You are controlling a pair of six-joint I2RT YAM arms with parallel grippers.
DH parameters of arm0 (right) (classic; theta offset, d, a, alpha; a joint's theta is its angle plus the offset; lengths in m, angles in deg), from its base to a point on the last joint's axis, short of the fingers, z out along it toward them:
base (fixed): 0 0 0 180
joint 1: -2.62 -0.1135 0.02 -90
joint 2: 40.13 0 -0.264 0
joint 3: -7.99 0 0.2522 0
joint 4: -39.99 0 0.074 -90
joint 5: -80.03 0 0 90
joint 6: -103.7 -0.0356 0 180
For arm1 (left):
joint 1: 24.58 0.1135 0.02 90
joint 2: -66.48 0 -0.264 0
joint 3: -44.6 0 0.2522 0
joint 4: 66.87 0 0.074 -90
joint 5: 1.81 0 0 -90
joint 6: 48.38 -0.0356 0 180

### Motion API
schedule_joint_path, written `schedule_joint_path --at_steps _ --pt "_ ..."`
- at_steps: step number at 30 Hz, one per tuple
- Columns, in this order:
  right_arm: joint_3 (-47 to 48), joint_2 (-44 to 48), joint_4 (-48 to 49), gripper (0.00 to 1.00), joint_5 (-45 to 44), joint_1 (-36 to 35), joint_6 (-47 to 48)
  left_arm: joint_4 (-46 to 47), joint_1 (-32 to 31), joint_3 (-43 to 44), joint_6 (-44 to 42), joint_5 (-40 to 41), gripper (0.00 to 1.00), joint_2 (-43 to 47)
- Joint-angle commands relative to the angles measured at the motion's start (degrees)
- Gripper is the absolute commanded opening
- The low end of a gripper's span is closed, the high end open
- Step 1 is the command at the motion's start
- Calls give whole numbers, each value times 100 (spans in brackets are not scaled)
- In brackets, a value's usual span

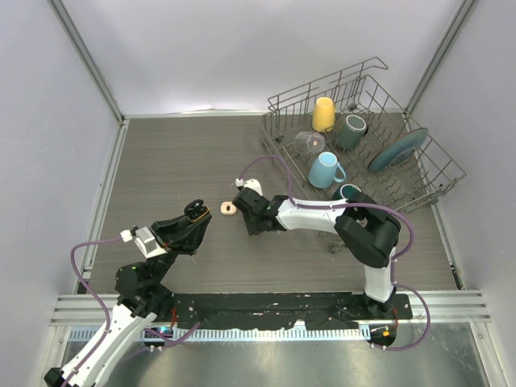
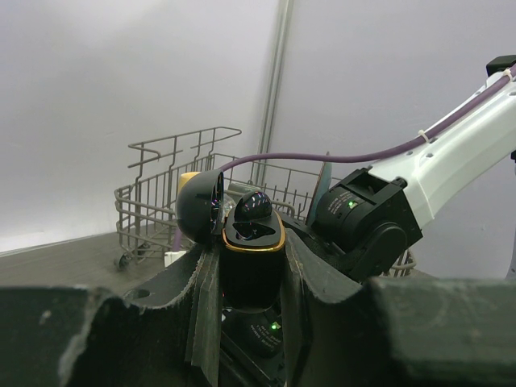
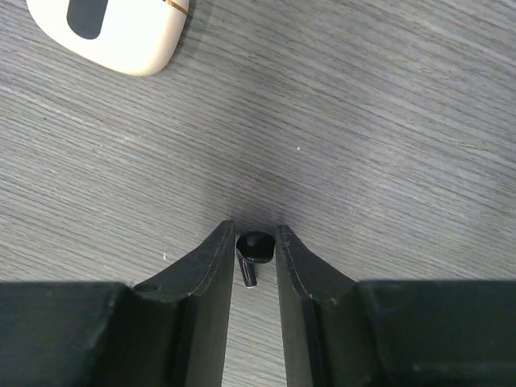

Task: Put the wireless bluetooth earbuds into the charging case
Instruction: Pick up the earbud from the center of the board.

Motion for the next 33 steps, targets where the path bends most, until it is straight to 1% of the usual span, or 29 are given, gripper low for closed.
schedule_joint_path --at_steps 1,3,7,33 --pt "-125 -52 -449 32 204 8 -1 128 12 -66 -58 92 0 304" --pt "-116 -61 -458 32 221 8 -18 137 12 -66 -58 83 0 304" --pt "-116 -52 -493 38 178 17 -53 128 12 -66 -67 92 0 295" --pt "-143 97 -704 37 -60 -27 -80 119 12 -84 -49 100 0 295"
